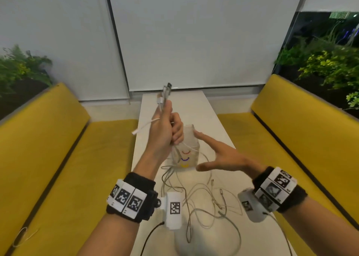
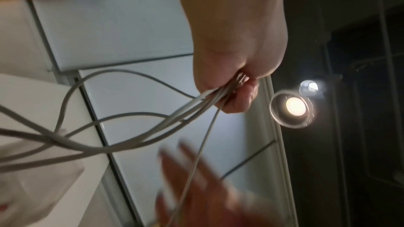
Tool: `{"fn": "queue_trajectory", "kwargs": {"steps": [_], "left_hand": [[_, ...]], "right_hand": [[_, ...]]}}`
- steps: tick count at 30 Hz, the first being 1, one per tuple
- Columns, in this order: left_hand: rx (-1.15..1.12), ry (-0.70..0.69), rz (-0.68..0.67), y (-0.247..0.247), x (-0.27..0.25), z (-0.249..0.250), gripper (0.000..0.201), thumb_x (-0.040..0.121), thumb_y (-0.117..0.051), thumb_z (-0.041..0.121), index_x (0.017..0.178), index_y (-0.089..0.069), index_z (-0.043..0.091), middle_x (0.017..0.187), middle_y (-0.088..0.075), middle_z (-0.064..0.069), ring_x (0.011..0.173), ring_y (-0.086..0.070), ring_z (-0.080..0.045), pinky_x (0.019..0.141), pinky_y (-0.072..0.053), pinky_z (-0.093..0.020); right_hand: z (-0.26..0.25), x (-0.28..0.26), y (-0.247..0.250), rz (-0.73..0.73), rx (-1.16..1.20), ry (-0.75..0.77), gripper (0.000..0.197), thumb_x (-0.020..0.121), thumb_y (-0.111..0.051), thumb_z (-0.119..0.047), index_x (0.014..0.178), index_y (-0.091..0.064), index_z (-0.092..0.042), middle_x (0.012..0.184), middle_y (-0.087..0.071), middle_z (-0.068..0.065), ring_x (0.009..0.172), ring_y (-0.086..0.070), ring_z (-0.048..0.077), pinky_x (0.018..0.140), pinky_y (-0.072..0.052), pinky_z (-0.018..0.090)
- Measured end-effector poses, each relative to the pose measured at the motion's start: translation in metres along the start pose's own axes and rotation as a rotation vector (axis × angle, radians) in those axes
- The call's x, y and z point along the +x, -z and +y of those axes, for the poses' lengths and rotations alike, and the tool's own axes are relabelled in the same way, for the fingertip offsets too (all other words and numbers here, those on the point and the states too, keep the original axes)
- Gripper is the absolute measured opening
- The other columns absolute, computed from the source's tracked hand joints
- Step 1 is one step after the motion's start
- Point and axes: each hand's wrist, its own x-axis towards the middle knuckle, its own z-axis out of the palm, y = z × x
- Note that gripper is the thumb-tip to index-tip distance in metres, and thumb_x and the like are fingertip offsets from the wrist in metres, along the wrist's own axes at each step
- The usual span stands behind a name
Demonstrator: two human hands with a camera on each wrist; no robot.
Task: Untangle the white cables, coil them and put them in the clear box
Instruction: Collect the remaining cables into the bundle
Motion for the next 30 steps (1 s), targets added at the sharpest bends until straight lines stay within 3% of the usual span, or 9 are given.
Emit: {"fn": "queue_trajectory", "kwargs": {"steps": [3, 5, 7, 9, 16, 21, 25, 27, 30], "left_hand": [[0.041, -0.005, -0.076, -0.020, -0.011, -0.013, 0.027, 0.104, -0.043, 0.045, 0.097, -0.053, 0.021, 0.052, -0.030, -0.002, 0.037, -0.024, -0.012, 0.034, -0.021, -0.025], [-0.011, 0.025, -0.128, -0.026, -0.017, -0.013, 0.031, 0.103, -0.046, 0.044, 0.084, -0.057, 0.021, 0.050, -0.030, -0.001, 0.036, -0.023, -0.012, 0.034, -0.020, -0.025], [-0.133, 0.079, -0.178, -0.022, -0.017, -0.006, 0.042, 0.102, -0.048, 0.040, 0.065, -0.052, 0.019, 0.043, -0.032, 0.000, 0.032, -0.026, -0.012, 0.033, -0.026, -0.023], [-0.175, 0.106, -0.202, -0.013, -0.013, 0.002, 0.049, 0.101, -0.049, 0.031, 0.054, -0.046, 0.017, 0.040, -0.034, 0.000, 0.034, -0.033, -0.013, 0.038, -0.035, -0.025], [-0.366, 0.189, -0.241, 0.004, -0.012, 0.021, 0.042, 0.098, -0.053, 0.036, 0.060, -0.044, 0.019, 0.045, -0.030, 0.005, 0.033, -0.025, -0.005, 0.032, -0.021, -0.018], [-0.514, 0.154, -0.269, 0.014, -0.007, 0.023, 0.053, 0.098, -0.055, 0.035, 0.055, -0.028, 0.019, 0.044, -0.021, 0.001, 0.042, -0.014, -0.012, 0.041, -0.017, -0.025], [-0.524, 0.176, -0.211, 0.021, -0.005, 0.022, 0.049, 0.101, -0.049, 0.037, 0.061, -0.028, 0.019, 0.054, -0.017, 0.002, 0.045, -0.013, -0.010, 0.038, -0.017, -0.022], [-0.556, 0.178, -0.206, 0.023, -0.004, 0.024, 0.047, 0.101, -0.048, 0.044, 0.064, -0.029, 0.020, 0.055, -0.016, 0.004, 0.044, -0.013, -0.009, 0.037, -0.014, -0.022], [-0.626, 0.200, -0.302, 0.024, -0.003, 0.030, 0.046, 0.098, -0.048, 0.047, 0.064, -0.030, 0.021, 0.052, -0.018, 0.003, 0.043, -0.015, -0.010, 0.038, -0.013, -0.024]], "right_hand": [[-0.028, 0.011, -0.023, -0.036, 0.458, 0.226, 0.078, 0.080, -0.078, -0.016, 0.146, -0.037, -0.022, 0.147, -0.047, -0.008, 0.138, -0.042, 0.006, 0.116, -0.035, 0.029], [-0.037, 0.015, -0.032, -0.096, 0.672, 0.248, 0.042, 0.083, -0.071, -0.004, 0.122, -0.057, -0.011, 0.114, -0.067, 0.001, 0.109, -0.064, 0.016, 0.096, -0.050, 0.031], [-0.036, 0.014, -0.040, -0.127, 0.757, 0.232, 0.008, 0.088, -0.067, -0.009, 0.094, -0.065, -0.005, 0.077, -0.065, 0.010, 0.068, -0.064, 0.019, 0.070, -0.053, 0.032], [-0.027, 0.011, -0.046, -0.179, 0.794, 0.211, 0.019, 0.091, -0.065, -0.023, 0.080, -0.061, -0.008, 0.056, -0.044, 0.007, 0.045, -0.044, 0.015, 0.052, -0.044, 0.030], [-0.017, 0.013, -0.045, -0.127, 0.667, 0.184, 0.050, 0.083, -0.063, -0.060, 0.062, -0.043, -0.020, 0.052, -0.033, -0.006, 0.044, -0.026, 0.010, 0.045, -0.029, 0.020], [-0.013, 0.009, -0.052, -0.062, 0.618, 0.202, 0.035, 0.096, -0.046, -0.052, 0.071, -0.046, -0.028, 0.060, -0.036, -0.012, 0.050, -0.028, 0.009, 0.048, -0.027, 0.026], [-0.016, 0.004, -0.055, 0.026, 0.385, 0.262, 0.028, 0.106, -0.035, -0.020, 0.083, -0.044, -0.007, 0.063, -0.043, -0.015, 0.053, -0.038, 0.002, 0.053, -0.034, 0.014], [-0.016, 0.004, -0.057, 0.037, 0.347, 0.269, 0.027, 0.106, -0.038, -0.022, 0.093, -0.045, 0.000, 0.066, -0.045, -0.012, 0.054, -0.041, 0.004, 0.054, -0.038, 0.017], [-0.011, 0.007, -0.062, -0.028, 0.406, 0.222, 0.033, 0.100, -0.044, -0.043, 0.092, -0.051, -0.012, 0.062, -0.044, -0.007, 0.052, -0.041, 0.009, 0.052, -0.041, 0.021]]}}
